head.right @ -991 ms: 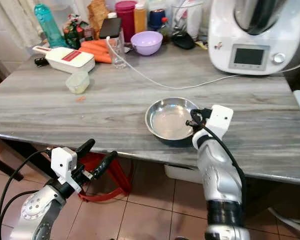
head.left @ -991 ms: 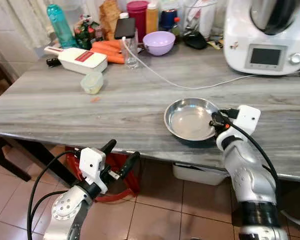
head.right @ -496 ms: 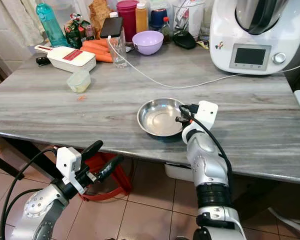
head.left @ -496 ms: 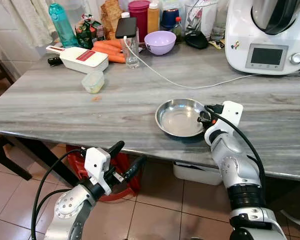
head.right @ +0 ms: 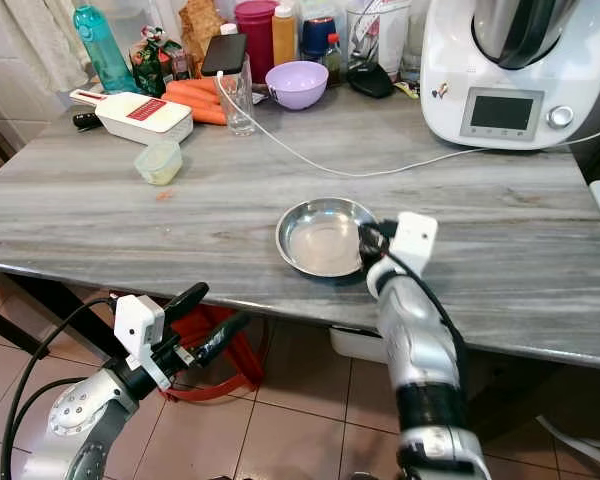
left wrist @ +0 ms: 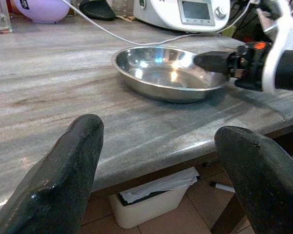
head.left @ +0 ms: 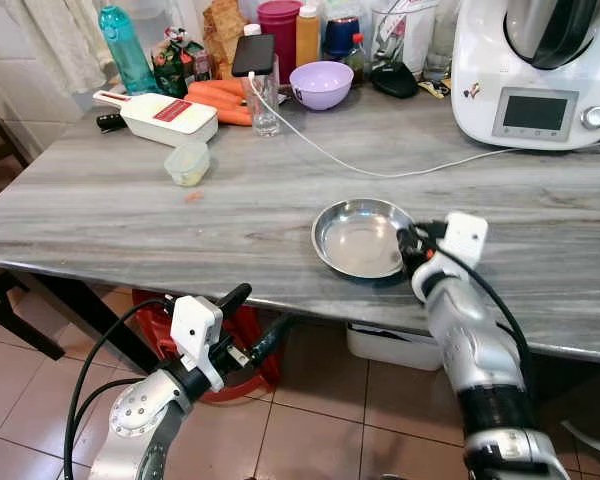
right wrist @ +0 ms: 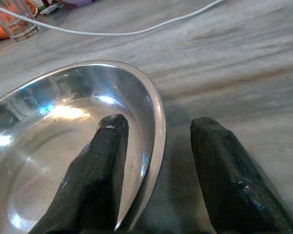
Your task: Setting the table
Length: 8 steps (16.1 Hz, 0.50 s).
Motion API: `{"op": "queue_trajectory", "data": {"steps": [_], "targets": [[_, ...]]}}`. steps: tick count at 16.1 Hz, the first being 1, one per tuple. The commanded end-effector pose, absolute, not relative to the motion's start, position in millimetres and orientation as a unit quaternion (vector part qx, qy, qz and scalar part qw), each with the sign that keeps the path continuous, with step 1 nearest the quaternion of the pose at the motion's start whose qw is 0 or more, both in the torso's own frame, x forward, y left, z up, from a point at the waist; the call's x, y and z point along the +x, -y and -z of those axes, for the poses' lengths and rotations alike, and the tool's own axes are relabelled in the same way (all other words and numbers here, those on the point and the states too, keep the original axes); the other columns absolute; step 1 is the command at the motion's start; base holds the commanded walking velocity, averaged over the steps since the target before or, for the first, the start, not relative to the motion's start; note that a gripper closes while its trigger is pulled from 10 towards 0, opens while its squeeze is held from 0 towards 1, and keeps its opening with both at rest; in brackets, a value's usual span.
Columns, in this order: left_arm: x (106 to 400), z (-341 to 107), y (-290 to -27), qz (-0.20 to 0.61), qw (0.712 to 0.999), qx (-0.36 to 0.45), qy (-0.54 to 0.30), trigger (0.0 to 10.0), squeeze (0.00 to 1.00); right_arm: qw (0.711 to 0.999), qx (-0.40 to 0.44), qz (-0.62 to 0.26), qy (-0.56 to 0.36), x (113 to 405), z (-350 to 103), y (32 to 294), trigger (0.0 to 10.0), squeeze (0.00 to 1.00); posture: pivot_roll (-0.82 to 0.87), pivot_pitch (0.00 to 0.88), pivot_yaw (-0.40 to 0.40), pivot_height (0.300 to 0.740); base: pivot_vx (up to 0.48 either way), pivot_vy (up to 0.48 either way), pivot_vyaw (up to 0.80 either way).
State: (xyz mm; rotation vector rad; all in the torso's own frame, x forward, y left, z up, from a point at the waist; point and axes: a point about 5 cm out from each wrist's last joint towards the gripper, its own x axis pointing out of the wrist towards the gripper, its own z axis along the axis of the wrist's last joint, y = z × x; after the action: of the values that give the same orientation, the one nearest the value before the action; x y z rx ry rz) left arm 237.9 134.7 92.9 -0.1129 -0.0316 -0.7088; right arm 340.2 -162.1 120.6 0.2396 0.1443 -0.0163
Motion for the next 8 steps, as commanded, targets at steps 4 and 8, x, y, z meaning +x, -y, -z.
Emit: {"op": "queue_trajectory", "data": {"steps": [4, 8], "targets": [[237.9, -93.6, -139.3, 0.314, 0.948, -0.047, 0.019, 10.0, 0.00, 0.995, 0.099, 0.011, -0.010, 317.4, -135.8, 181.2, 10.0, 1.00, -0.11, 0.099, 0.086, 0.740, 0.000, 0.000, 0.00], [244.5, -92.5, -144.9, 0.239, 0.970, -0.050, 0.020, 10.0, 0.00, 0.998, 0.043, 0.033, 0.016, 288.3, -134.7, 193.9, 10.0, 1.00, -0.12, 0.111, 0.083, 0.740, 0.000, 0.000, 0.00]]}}
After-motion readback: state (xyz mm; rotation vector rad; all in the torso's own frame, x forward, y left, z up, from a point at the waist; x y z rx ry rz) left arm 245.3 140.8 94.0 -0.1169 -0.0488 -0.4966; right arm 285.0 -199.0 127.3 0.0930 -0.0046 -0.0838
